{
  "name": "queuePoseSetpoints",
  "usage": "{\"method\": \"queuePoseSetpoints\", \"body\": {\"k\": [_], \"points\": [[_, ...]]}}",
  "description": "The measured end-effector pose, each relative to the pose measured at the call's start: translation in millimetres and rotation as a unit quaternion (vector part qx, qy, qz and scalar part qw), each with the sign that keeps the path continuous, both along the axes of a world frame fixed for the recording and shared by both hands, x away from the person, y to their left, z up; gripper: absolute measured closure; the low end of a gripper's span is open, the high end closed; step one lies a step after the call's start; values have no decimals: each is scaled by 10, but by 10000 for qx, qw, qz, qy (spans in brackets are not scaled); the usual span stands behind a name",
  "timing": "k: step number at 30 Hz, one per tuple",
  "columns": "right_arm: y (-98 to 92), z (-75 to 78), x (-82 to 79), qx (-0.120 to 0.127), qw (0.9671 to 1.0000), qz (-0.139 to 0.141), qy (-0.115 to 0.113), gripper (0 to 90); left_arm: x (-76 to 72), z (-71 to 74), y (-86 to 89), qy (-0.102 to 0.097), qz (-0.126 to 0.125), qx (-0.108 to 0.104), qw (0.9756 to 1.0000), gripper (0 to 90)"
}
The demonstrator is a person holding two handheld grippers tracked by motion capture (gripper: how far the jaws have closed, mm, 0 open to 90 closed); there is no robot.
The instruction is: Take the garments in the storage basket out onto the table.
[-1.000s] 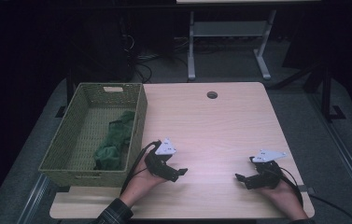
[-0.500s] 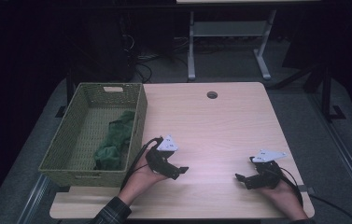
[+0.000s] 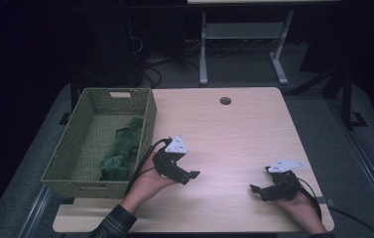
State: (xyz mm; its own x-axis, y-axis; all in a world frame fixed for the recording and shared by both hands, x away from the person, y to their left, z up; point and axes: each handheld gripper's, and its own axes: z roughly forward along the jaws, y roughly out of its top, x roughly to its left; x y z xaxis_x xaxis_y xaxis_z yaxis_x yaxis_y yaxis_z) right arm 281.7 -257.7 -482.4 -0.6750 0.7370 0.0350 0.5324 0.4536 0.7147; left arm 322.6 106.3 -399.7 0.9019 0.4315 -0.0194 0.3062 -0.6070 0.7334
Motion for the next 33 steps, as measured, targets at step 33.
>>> {"method": "queuePoseSetpoints", "body": {"k": [33], "points": [[0,0,0,-1,10000,2,-6,81,203,478,323,35,19,39,10000,139]]}}
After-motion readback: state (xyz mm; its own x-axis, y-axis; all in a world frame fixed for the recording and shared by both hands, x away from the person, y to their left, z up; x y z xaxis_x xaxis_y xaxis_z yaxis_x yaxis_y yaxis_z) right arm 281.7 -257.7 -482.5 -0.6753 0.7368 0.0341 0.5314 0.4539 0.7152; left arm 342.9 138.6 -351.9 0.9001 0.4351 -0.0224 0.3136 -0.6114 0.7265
